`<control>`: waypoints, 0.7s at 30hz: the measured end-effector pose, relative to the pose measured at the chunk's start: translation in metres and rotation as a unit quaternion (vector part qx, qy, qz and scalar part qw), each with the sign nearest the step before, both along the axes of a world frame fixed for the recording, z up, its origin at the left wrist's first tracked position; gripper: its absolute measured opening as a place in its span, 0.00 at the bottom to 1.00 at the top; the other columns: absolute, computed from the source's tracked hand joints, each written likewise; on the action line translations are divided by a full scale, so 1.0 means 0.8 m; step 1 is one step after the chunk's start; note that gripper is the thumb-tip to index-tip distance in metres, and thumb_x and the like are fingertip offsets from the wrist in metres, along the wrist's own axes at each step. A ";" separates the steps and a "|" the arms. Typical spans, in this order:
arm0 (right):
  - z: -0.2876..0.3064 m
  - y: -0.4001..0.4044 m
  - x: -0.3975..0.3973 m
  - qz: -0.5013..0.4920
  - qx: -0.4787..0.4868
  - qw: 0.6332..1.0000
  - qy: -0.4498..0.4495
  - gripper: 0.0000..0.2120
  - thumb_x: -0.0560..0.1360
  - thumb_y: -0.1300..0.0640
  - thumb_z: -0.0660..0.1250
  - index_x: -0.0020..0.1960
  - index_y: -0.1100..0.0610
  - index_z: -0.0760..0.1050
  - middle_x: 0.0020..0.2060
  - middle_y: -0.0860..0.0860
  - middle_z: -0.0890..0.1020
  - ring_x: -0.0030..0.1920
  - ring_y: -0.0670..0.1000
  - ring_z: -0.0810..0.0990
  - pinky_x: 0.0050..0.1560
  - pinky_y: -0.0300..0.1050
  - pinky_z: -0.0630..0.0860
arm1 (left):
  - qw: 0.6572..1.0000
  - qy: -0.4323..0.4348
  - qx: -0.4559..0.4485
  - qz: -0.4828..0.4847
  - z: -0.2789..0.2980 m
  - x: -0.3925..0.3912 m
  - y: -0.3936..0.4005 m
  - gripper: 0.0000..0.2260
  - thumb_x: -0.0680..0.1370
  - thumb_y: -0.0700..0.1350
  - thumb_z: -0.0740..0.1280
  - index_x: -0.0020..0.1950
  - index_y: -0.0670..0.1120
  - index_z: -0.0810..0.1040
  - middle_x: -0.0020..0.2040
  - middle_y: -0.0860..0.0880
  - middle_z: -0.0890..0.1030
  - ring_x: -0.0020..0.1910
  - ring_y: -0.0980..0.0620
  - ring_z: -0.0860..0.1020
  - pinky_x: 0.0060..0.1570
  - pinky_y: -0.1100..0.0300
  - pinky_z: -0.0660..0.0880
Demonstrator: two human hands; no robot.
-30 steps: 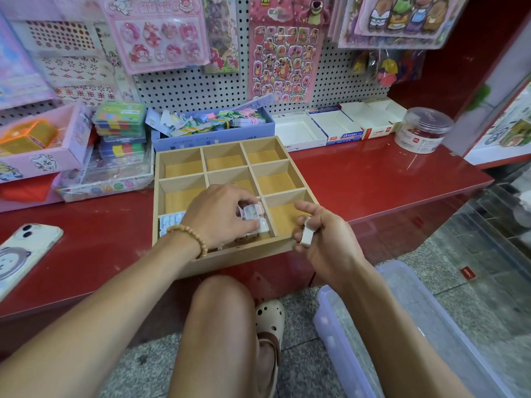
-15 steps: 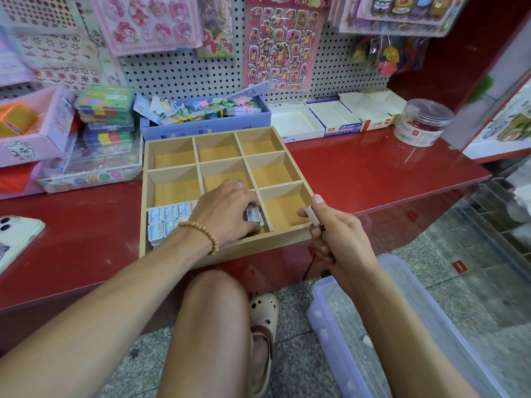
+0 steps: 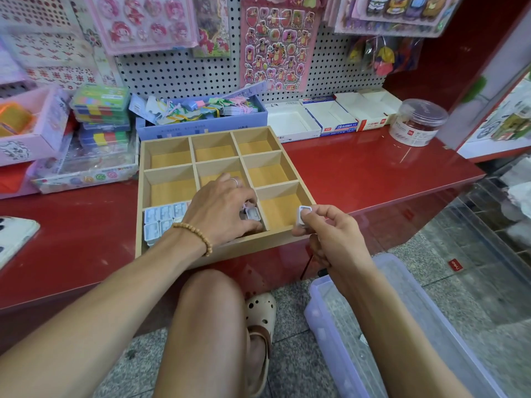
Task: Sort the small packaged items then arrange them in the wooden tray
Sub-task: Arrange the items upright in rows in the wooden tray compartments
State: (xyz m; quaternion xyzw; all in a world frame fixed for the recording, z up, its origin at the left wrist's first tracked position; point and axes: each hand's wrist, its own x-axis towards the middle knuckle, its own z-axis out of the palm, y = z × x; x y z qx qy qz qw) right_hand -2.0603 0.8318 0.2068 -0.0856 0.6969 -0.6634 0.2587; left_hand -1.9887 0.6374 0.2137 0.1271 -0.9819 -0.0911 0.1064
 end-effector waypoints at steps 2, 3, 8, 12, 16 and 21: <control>0.002 -0.002 0.001 -0.001 -0.006 1.000 0.002 0.03 0.80 0.57 0.67 0.51 0.57 0.76 0.37 0.55 0.86 0.20 0.45 0.60 0.20 0.36 0.59 | 0.997 0.058 0.042 -0.010 0.004 0.005 0.004 0.16 0.71 0.57 0.73 0.54 0.51 0.81 0.47 0.54 0.78 0.48 0.57 0.66 0.44 0.60 0.66; 0.003 -0.004 0.002 0.003 -0.009 1.000 0.005 0.03 0.80 0.57 0.68 0.51 0.57 0.76 0.36 0.55 0.86 0.19 0.45 0.60 0.20 0.36 0.59 | 0.992 0.084 0.086 -0.024 0.008 0.007 0.009 0.17 0.70 0.55 0.74 0.55 0.50 0.81 0.46 0.54 0.78 0.47 0.56 0.69 0.46 0.59 0.69; 0.005 -0.014 0.012 0.036 -0.021 0.999 0.032 0.07 0.78 0.54 0.70 0.44 0.56 0.79 0.34 0.68 0.78 0.20 0.45 0.61 0.20 0.36 0.58 | 0.969 0.107 0.192 -0.113 0.022 0.015 0.036 0.19 0.67 0.52 0.77 0.56 0.51 0.80 0.47 0.55 0.80 0.46 0.56 0.78 0.49 0.56 0.75; 0.015 -0.013 0.020 0.075 -0.019 0.997 0.013 0.13 0.82 0.53 0.64 0.42 0.59 0.77 0.25 0.55 0.67 0.19 0.46 0.58 0.20 0.36 0.55 | 0.956 0.149 0.232 -0.102 0.027 0.021 0.042 0.14 0.68 0.49 0.78 0.51 0.50 0.83 0.45 0.55 0.80 0.43 0.56 0.78 0.45 0.60 0.74; 0.023 -0.014 0.026 0.083 -0.024 0.996 0.006 0.14 0.82 0.50 0.64 0.43 0.58 0.78 0.33 0.58 0.70 0.22 0.48 0.59 0.22 0.39 0.55 | 0.957 0.147 0.233 -0.096 0.034 0.028 0.044 0.13 0.67 0.48 0.75 0.50 0.50 0.84 0.43 0.55 0.81 0.42 0.57 0.78 0.43 0.64 0.74; 0.042 -0.018 0.037 0.113 -0.020 0.993 0.022 0.06 0.78 0.60 0.69 0.46 0.62 0.76 0.19 0.43 0.69 0.18 0.41 0.65 0.21 0.32 0.60 | 0.970 0.140 0.173 -0.100 0.039 0.035 0.041 0.12 0.65 0.51 0.71 0.47 0.52 0.82 0.44 0.56 0.79 0.43 0.55 0.78 0.41 0.56 0.76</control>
